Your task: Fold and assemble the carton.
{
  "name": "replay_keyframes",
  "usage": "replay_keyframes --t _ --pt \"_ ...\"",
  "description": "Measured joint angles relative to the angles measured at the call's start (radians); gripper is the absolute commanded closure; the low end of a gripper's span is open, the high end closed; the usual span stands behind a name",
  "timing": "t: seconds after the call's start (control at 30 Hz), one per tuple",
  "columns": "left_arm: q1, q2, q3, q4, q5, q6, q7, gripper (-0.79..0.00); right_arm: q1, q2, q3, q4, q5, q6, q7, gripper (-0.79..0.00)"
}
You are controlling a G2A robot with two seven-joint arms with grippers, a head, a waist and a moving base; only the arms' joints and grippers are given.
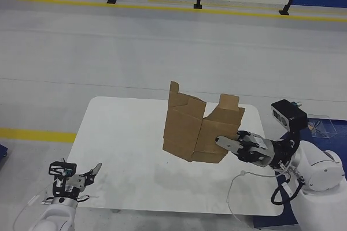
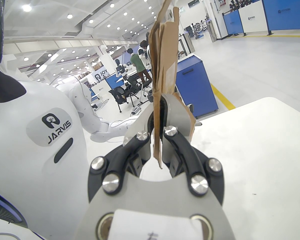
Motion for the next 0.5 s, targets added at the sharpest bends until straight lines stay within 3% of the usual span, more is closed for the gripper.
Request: replay_keyframes --t 0.33,0.43,0.5 --pt "0.000 0.000 0.000 0.000 0.000 0.000 0.000 -0.785 -0.021 -0.002 -0.024 0.031 0.030 0.013 -0.017 0.000" --pt "0.000 0.000 0.000 0.000 0.000 0.000 0.000 -0.785 -0.042 -0.011 -0.120 0.136 0.230 -0.006 0.013 0.000" --pt "0.000 0.000 0.000 0.000 0.000 0.000 0.000 -0.785 -0.017 -0.019 -0.208 0.204 0.456 0.033 0.123 0.000"
